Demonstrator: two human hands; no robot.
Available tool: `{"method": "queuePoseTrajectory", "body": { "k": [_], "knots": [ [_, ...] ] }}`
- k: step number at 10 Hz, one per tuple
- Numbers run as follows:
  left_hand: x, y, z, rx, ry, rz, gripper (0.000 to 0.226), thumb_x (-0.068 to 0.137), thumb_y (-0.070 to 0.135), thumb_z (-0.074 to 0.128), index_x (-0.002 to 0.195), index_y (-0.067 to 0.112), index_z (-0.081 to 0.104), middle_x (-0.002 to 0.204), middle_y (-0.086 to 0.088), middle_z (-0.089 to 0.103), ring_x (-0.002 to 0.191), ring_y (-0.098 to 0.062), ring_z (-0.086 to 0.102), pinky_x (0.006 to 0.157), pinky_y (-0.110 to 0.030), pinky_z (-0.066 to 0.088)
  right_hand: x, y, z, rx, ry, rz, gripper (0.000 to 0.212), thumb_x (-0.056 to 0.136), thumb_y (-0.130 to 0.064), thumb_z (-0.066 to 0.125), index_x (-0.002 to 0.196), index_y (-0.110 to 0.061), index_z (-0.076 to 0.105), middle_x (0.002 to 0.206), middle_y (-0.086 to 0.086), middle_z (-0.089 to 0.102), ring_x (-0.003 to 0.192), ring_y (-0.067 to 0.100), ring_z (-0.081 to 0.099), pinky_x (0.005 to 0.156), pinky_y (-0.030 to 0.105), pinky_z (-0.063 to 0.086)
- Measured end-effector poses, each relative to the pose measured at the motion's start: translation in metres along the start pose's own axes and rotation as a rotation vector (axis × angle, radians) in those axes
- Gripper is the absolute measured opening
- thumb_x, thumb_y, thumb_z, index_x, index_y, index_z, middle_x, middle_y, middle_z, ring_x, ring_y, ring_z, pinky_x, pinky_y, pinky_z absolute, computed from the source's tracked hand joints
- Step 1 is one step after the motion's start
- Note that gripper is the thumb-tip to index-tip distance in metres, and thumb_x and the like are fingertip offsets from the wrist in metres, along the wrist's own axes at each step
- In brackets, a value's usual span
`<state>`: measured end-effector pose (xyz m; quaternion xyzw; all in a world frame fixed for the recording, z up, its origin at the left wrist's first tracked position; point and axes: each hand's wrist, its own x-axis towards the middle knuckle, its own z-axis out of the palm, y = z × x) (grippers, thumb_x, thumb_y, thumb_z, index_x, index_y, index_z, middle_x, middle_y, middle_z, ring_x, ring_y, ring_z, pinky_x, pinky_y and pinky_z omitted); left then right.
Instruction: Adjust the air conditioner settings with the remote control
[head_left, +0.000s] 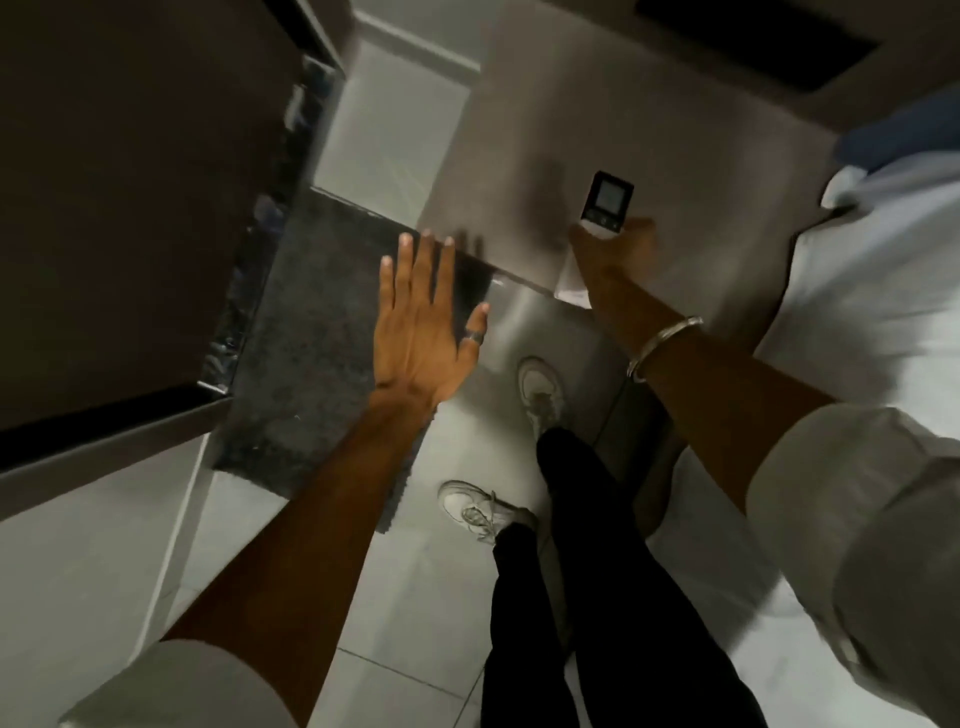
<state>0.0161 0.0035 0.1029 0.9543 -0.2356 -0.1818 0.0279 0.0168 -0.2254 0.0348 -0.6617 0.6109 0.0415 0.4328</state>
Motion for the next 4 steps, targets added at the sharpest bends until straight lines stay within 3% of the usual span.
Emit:
{"method": "queuePoseTrajectory", "body": {
  "k": [2, 4],
  "knots": [
    [0.046, 0.008, 0.063, -0.019, -0.047, 0.067, 0.081, 0.105, 0.059, 0.027, 0.166, 0.007, 0.012, 0.174, -0.020, 0.008, 0.162, -0.038, 0.000, 0.132, -0.050, -0.001, 0.071, 0.036, 0.041, -0.023, 0.090, 0.021, 0.069, 0.074, -0.038, 0.098, 0.125, -0.008, 0.065, 0.128, 0.010, 0.074, 0.111, 0.024, 0.075, 0.092, 0.039, 0.065],
    [0.047, -0.001, 0.074, -0.011, -0.060, 0.069, 0.079, 0.106, 0.058, 0.028, 0.165, 0.007, 0.017, 0.174, -0.020, 0.012, 0.162, -0.039, 0.003, 0.133, -0.052, 0.002, 0.087, 0.044, 0.054, -0.090, 0.092, 0.031, 0.077, 0.072, -0.044, 0.096, 0.130, -0.007, 0.062, 0.133, 0.010, 0.070, 0.117, 0.024, 0.072, 0.097, 0.041, 0.062]
  ]
}}
